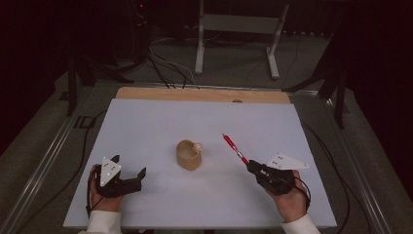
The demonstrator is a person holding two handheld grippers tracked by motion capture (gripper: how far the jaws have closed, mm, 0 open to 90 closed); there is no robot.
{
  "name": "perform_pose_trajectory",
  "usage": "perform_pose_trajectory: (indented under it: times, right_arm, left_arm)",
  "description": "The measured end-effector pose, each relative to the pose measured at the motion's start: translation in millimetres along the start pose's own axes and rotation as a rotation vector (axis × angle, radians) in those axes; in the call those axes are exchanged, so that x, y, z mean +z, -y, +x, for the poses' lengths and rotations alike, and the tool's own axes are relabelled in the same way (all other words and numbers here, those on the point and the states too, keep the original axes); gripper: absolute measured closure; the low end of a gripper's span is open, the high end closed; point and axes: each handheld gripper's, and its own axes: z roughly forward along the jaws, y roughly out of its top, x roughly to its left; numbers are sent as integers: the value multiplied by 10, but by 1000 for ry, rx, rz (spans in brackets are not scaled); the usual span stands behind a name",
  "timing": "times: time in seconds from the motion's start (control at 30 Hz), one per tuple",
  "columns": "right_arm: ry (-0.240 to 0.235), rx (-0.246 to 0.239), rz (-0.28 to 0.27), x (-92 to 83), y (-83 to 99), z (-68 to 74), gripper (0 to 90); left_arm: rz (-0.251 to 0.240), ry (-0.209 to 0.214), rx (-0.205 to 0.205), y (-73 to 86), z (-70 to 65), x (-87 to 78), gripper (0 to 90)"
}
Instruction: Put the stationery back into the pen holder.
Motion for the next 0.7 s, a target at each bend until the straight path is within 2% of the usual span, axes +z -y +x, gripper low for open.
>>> perform_pose_trajectory:
  times: [0.33,0.5,0.7]
  right_arm:
    - [-25,-71,-10,-12,-264,117,813]
    - [-40,-88,-17,23,-352,168,813]
    - [-66,-112,0,104,-427,228,813]
  left_arm:
    - [1,0,-1,1,2,0,3]
    - [4,1,1,2,2,3,3]
    - [3,0,1,2,1,5,3]
